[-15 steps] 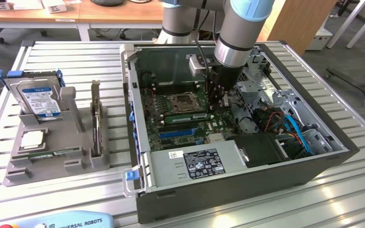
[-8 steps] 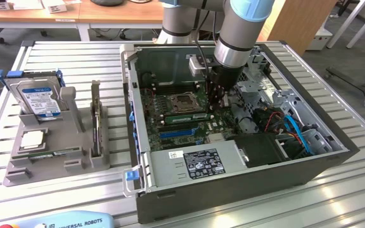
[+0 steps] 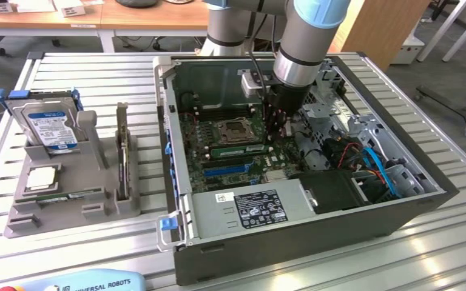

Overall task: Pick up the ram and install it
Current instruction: 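Press down the ram until it locks into place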

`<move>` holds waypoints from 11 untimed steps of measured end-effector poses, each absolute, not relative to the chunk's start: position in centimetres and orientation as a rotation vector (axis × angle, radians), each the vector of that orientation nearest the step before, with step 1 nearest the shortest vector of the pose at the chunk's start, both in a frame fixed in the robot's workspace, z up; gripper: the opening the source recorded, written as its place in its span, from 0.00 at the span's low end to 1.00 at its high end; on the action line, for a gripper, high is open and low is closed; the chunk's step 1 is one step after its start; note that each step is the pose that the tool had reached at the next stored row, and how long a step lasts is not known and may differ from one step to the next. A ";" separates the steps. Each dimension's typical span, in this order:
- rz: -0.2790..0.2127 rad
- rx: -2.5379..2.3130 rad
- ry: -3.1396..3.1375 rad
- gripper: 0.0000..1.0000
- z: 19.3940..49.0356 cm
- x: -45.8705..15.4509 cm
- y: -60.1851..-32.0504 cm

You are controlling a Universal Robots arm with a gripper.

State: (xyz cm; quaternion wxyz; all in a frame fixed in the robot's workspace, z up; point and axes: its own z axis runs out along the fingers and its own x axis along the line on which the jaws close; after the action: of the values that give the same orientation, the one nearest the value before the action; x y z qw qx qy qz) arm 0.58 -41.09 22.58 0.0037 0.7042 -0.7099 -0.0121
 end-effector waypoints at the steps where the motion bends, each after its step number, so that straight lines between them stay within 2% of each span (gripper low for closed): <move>1: -0.038 2.207 -2.225 0.10 22.6 0.6 -41.1; 11: -0.038 2.207 -2.225 0.10 22.5 0.6 -41.1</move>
State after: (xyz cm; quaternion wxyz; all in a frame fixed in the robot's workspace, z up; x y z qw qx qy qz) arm 0.57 -41.09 22.54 0.0038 0.7041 -0.7099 -0.0121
